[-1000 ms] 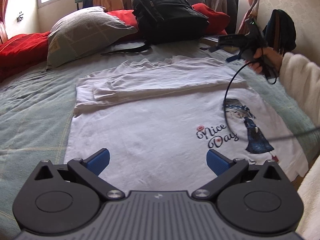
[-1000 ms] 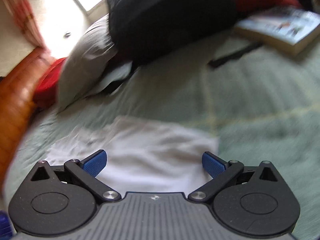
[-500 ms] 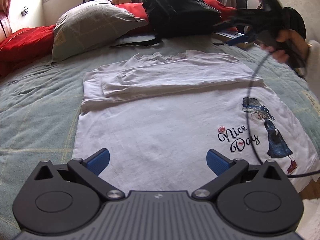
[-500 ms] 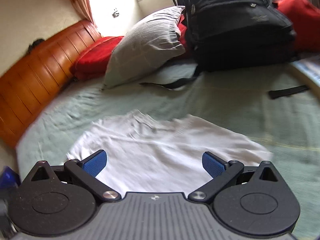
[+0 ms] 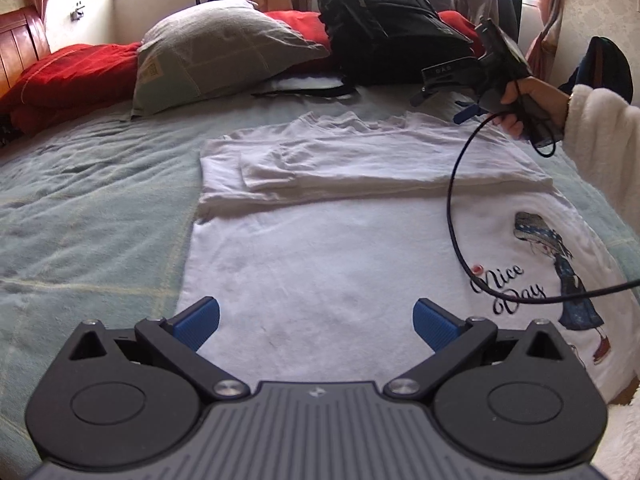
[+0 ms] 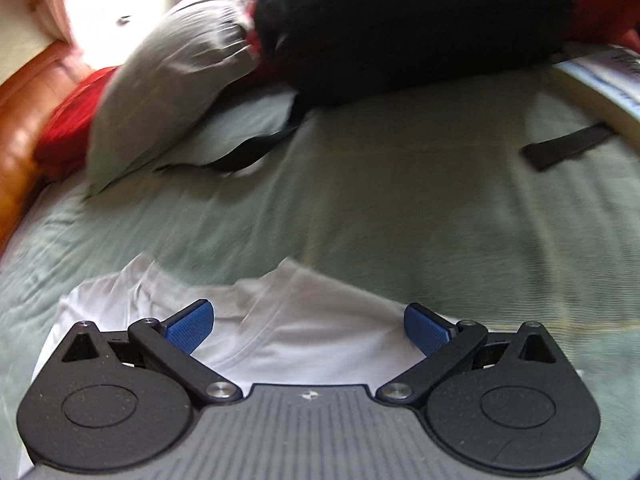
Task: Fold clothes
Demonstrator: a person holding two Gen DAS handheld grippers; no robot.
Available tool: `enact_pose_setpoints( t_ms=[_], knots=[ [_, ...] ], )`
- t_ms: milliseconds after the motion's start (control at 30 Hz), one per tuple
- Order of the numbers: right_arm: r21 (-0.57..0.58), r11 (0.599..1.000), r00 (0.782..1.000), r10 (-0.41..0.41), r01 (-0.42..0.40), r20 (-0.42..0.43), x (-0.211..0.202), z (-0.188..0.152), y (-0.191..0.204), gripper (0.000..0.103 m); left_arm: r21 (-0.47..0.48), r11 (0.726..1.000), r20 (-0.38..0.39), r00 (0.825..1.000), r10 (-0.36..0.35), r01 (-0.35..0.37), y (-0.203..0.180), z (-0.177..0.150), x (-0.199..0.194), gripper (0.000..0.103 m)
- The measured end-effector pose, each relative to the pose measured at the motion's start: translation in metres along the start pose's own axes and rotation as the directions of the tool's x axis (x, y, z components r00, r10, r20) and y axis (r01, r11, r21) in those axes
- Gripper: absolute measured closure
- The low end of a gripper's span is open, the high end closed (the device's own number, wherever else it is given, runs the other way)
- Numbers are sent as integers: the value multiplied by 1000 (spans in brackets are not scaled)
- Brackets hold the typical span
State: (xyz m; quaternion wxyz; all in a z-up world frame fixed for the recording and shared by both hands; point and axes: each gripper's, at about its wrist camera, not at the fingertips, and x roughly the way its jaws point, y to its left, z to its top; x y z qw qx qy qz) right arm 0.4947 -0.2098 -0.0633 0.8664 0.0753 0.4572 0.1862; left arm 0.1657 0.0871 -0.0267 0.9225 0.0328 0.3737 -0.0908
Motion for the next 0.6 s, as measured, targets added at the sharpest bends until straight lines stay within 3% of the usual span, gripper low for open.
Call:
enact_pose_setpoints(
  t_ms=[300,467,600],
  knots=[
    [-178,982,991,-76,56,-107,10,20,101,0,-29,1000,47,999,13,-12,11,0,-2,1],
    [-210,973,972,-138,97,-190,71,25,136,0,-53,998,40,999,31,-29,22,-8,-1,1],
    [-229,955,966,-221,187,-135,103,29,139,0,-72,997,36,999,36,-33,33,-11,1,1]
  ],
)
